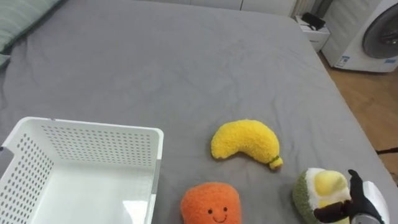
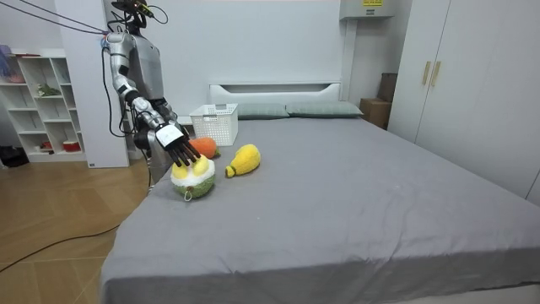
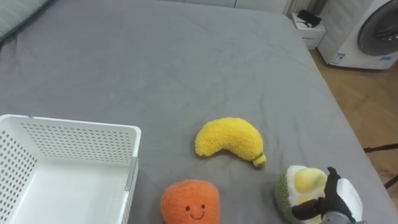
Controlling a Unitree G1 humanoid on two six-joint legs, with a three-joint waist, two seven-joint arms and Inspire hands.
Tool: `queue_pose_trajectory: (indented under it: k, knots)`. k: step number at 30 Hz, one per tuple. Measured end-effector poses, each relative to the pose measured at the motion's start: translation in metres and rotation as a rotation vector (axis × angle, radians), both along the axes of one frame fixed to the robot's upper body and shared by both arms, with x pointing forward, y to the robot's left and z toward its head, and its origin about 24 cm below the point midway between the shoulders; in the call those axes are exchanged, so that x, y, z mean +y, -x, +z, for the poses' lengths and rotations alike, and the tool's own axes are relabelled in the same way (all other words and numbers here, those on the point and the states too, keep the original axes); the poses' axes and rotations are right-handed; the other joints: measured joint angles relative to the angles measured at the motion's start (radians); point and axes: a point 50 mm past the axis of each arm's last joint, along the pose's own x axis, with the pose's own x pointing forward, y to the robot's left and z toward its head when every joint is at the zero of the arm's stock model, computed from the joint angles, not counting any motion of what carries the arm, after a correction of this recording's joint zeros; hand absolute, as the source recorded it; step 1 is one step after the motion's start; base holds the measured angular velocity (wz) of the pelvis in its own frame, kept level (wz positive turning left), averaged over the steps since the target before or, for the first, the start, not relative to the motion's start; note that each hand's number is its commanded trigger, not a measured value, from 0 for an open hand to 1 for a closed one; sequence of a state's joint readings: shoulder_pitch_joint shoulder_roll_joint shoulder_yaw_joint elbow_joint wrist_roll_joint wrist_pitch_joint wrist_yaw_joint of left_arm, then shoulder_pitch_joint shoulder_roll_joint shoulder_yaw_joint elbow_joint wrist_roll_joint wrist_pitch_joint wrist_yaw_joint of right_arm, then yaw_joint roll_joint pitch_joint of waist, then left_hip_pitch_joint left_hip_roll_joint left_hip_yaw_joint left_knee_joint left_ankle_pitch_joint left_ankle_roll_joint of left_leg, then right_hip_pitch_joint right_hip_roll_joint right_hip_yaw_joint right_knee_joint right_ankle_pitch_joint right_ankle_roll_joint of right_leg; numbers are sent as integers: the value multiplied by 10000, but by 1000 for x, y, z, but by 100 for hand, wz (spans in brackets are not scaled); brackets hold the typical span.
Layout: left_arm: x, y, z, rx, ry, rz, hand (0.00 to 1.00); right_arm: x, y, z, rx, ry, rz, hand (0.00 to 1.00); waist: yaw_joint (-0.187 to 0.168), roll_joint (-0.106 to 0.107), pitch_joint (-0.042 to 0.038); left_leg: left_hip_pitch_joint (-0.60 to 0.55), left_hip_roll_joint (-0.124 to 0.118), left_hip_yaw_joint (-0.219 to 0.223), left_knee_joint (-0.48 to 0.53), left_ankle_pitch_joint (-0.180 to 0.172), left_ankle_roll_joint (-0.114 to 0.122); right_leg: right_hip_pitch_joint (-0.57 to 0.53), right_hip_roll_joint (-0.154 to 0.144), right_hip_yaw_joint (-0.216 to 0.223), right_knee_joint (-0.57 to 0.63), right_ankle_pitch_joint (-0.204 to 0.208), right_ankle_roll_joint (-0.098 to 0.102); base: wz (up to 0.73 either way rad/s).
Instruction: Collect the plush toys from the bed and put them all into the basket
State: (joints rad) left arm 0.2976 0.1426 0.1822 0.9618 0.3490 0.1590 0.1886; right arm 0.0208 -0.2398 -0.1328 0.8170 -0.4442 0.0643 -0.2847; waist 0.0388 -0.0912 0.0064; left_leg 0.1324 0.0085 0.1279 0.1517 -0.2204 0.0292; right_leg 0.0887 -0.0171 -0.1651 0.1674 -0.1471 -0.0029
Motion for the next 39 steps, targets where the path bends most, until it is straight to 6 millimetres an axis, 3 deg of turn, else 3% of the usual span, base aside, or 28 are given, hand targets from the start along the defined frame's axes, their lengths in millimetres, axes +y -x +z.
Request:
queue_pose_trajectory:
  k: [7, 18, 30, 32, 33, 35, 39]
  knots:
    - [3, -5, 1, -197, -133, -186, 0, 0, 9, -10, 590, -131, -130, 0, 247, 31, 11, -1, 2, -6, -4, 1, 0, 4, 6, 4, -1, 2, -3, 0]
    - [2, -6, 1, -194, -210, -313, 0, 3, 4, -11, 631, 298, 180, 0, 255, 82, 31, -20, 3, -69, -17, -1, 0, -8, 8, -23, 1, 4, -7, 0]
    - [0, -6, 0, -108, -161, -451, 0, 7, 11, -16, 1064, 1190, 823, 2, 372, 316, -38, 7, -17, -235, -10, -1, 0, 116, 2, -148, -78, 5, -8, 4]
    - [-1, -3, -1, 7, -176, -421, 0, 6, 14, -17, 1103, 1324, 736, 21, 420, 335, -55, 20, -16, -258, -8, -1, 0, 166, 9, -171, -132, 12, -14, 2]
    - [-1, -3, -1, 34, -187, -409, 0, 6, 14, -17, 1126, 1350, 711, 51, 430, 340, -58, 23, -16, -261, -8, -1, -1, 170, 10, -174, -133, 12, -14, 0]
    - [-2, -1, -2, 121, -179, -379, 0, 5, 15, -16, 1035, 1515, 626, 100, 439, 347, -60, 21, -16, -273, -7, -1, -1, 175, 10, -184, -137, 12, -14, 0]
    - [-1, -1, -2, 131, -260, -363, 0, 2, 14, -14, 730, 1870, 332, 100, 425, 312, -68, 46, -25, -332, 1, 0, -1, 259, -1, -277, -163, 11, -13, 7]
